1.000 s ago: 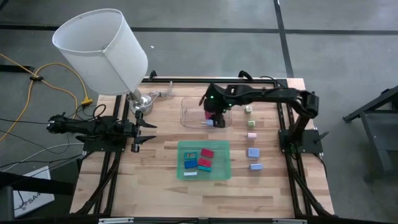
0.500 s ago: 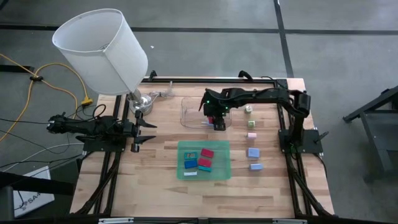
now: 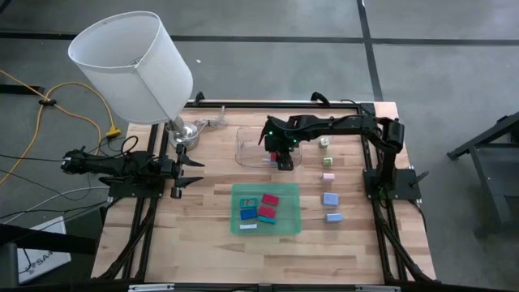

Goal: Pick & Place Office items
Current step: Put the bottom purple charger adapter into transparent bin

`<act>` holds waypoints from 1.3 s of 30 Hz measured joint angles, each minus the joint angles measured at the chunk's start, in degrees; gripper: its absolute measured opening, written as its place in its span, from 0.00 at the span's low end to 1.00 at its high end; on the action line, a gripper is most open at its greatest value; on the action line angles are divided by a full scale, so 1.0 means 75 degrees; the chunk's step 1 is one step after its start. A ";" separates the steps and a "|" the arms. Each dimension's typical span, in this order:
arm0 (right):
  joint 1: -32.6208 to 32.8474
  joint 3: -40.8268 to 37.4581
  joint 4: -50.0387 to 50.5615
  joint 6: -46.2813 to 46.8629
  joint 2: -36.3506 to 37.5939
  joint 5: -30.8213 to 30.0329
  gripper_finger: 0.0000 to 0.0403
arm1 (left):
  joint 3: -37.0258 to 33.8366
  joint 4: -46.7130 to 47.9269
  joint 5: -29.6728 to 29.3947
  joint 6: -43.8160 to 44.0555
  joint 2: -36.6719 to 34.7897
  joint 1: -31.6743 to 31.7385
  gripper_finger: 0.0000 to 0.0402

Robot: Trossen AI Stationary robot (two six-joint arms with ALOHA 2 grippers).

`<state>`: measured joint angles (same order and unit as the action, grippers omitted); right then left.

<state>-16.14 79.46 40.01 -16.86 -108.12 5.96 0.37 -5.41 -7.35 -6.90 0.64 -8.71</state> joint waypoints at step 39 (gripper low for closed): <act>0.3484 -0.0309 0.3643 0.4507 0.3081 -0.1860 0.59 | -0.0001 -0.0099 0.0000 0.0000 0.0000 0.0000 0.46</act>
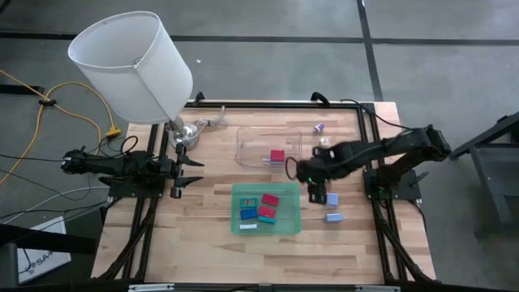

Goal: Pick & Place Office items
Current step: Put the bottom purple charger adapter into transparent bin

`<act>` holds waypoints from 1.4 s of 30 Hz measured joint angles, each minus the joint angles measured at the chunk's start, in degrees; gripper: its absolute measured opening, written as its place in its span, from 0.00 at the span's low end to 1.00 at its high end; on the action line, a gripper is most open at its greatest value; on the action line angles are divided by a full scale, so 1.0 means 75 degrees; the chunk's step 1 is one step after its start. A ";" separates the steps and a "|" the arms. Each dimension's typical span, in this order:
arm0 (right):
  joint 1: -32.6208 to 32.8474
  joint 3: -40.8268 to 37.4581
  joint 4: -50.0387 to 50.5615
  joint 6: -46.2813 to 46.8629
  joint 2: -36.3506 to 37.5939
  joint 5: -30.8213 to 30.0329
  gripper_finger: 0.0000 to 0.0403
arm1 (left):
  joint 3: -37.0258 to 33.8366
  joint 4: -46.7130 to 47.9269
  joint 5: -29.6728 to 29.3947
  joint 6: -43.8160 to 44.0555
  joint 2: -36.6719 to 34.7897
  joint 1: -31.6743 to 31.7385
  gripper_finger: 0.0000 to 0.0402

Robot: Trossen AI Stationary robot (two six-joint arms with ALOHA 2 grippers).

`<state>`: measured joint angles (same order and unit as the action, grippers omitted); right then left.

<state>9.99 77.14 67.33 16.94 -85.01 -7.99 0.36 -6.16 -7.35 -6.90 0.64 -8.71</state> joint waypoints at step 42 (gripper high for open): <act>0.3469 -0.3790 -0.2753 0.3919 0.0428 0.0633 0.59 | 0.0002 -0.0046 0.0000 0.0000 0.0000 0.0002 0.46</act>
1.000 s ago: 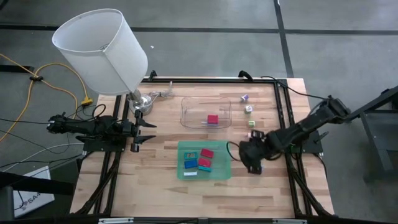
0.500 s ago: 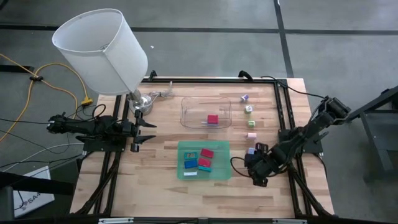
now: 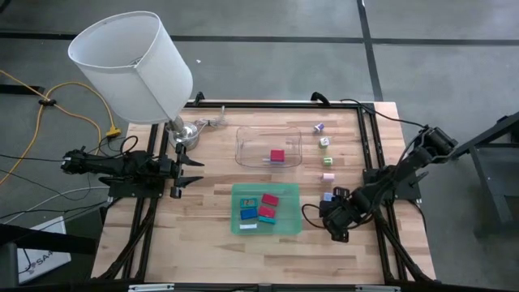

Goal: Pick & Place Office items
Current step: Put the bottom purple charger adapter into transparent bin

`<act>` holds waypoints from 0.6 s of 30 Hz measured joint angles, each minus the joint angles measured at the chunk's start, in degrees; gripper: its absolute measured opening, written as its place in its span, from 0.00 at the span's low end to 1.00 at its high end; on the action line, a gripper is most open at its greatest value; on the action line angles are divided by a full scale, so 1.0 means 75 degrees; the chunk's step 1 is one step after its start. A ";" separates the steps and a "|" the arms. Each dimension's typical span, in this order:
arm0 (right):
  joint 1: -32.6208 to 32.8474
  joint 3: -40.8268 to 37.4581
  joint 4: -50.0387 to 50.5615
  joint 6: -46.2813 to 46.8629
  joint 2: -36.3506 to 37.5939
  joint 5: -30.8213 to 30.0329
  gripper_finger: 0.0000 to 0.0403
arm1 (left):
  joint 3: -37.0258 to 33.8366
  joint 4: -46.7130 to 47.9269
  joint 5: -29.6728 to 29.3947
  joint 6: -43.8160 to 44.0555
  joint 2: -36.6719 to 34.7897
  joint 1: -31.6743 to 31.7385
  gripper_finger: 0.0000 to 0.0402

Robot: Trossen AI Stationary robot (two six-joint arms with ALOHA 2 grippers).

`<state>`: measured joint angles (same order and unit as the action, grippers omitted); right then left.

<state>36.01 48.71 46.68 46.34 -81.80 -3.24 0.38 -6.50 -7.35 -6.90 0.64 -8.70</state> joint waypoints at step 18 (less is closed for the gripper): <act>-0.0268 -0.0732 -0.0922 -0.0211 -0.0006 0.0433 0.49 | 0.0001 0.0000 0.0003 0.0000 0.0000 -0.0002 0.46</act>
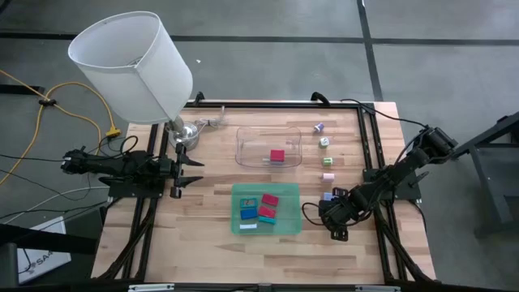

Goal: Pick & Place Office items
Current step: Put the bottom purple charger adapter into transparent bin

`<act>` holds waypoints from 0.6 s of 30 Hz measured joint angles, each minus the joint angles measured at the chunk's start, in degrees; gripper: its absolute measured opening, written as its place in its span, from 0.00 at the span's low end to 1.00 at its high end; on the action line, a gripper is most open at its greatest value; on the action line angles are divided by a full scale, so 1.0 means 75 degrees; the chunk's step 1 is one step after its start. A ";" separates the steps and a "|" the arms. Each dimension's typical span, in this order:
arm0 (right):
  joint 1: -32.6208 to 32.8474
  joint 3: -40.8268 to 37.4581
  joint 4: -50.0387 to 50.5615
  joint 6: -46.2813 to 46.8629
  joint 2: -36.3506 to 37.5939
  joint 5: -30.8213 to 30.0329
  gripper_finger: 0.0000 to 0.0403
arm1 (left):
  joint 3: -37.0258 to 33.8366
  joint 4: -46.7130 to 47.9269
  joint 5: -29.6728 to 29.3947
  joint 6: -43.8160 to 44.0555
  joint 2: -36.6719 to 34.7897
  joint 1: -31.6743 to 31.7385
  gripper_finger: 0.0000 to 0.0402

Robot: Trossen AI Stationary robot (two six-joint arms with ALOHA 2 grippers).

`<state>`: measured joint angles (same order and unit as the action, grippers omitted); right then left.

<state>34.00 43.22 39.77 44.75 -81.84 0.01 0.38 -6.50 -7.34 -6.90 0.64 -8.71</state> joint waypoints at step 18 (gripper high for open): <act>-0.0003 0.0000 -0.0001 0.0004 0.0000 0.0019 0.30 | 0.0000 0.0000 -0.0003 0.0000 0.0000 0.0000 0.46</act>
<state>33.98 43.22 39.76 44.78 -81.84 0.16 0.38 -6.50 -7.35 -6.90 0.64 -8.71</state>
